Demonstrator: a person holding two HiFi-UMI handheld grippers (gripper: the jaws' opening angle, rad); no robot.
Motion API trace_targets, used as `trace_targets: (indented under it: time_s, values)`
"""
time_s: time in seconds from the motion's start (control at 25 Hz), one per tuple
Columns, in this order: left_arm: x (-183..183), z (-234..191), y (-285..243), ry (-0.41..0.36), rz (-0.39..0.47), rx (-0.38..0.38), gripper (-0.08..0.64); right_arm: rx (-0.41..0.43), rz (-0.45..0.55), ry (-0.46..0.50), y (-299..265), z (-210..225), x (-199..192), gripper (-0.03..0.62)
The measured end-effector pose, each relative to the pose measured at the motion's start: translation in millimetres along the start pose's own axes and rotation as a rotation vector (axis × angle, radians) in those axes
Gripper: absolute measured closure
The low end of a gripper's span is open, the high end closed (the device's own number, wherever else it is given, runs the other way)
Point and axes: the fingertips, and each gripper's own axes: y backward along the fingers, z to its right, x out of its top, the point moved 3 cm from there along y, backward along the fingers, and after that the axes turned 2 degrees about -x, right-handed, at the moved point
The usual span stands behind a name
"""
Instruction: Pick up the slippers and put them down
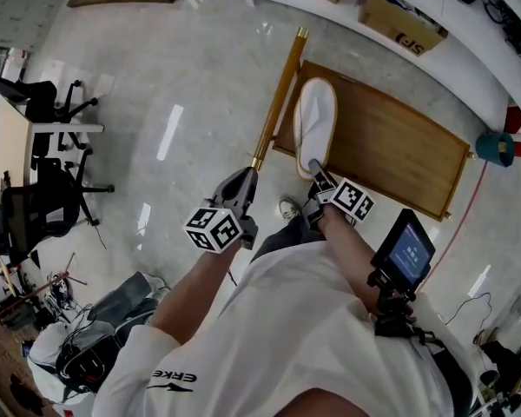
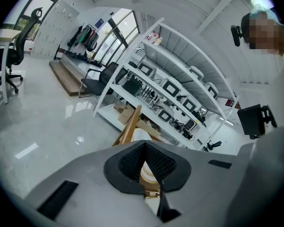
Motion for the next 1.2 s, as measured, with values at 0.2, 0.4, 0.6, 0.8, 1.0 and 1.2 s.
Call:
trace_targets:
  time_s: [0.2, 0.4, 0.6, 0.8, 1.0, 1.2]
  values:
    - [-6.2, -2.1, 3.4, 0.005, -0.004, 0.013, 0.557, -0.006, -0.010, -0.021, -4.2, 6.3, -8.4, 0.528]
    - [-12.2, -3.0, 8.5, 0.010, -0.012, 0.024, 0.557, -0.011, -0.019, -0.049, -6.5, 11.7, -16.6, 0.528]
    - [-19.5, -3.5, 8.8, 0.008, -0.016, 0.041, 0.557, -0.012, -0.036, -0.085, -13.0, 24.0, -22.9, 0.528]
    - [-19.3, -8.1, 16.2, 0.007, -0.021, 0.057, 0.557, -0.009, -0.045, -0.131, -23.4, 27.1, -34.6, 0.528]
    - [-19.4, -13.9, 21.7, 0.006, -0.026, 0.074, 0.557, -0.008, -0.054, -0.157, -33.2, 30.3, -41.3, 0.526]
    - [-20.1, -16.6, 19.8, 0.006, -0.037, 0.081, 0.557, 0.001, -0.064, -0.179, -39.5, 34.1, -45.8, 0.525]
